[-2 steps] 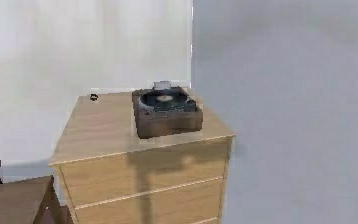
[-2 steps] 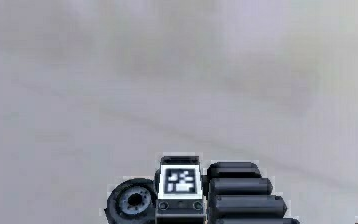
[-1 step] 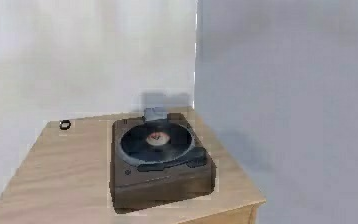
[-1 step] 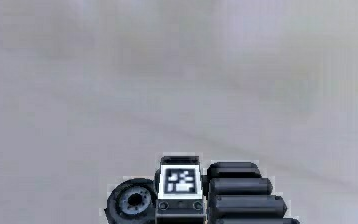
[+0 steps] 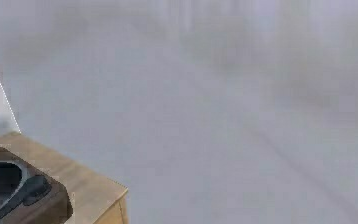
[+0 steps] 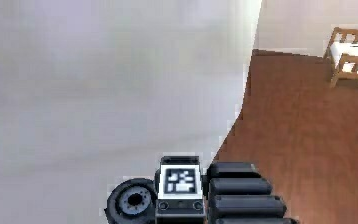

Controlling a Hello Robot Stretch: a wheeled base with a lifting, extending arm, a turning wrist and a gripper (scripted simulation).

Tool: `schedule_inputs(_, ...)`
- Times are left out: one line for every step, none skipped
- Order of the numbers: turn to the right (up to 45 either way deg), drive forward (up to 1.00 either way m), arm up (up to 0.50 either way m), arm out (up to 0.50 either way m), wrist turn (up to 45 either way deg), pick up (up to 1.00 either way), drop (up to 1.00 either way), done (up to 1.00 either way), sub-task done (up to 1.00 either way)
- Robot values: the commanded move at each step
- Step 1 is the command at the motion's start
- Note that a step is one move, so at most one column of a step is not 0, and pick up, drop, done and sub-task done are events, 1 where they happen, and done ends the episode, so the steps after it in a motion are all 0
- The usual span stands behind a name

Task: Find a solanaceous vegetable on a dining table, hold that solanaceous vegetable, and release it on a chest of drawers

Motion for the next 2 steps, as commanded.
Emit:
schedule_inputs(45.0, 0.00, 0.00, 0.00, 0.0, 0.00, 0.00, 0.00, 0.00)
schedule_inputs(45.0, 0.00, 0.00, 0.00, 0.0, 0.00, 0.00, 0.00, 0.00)
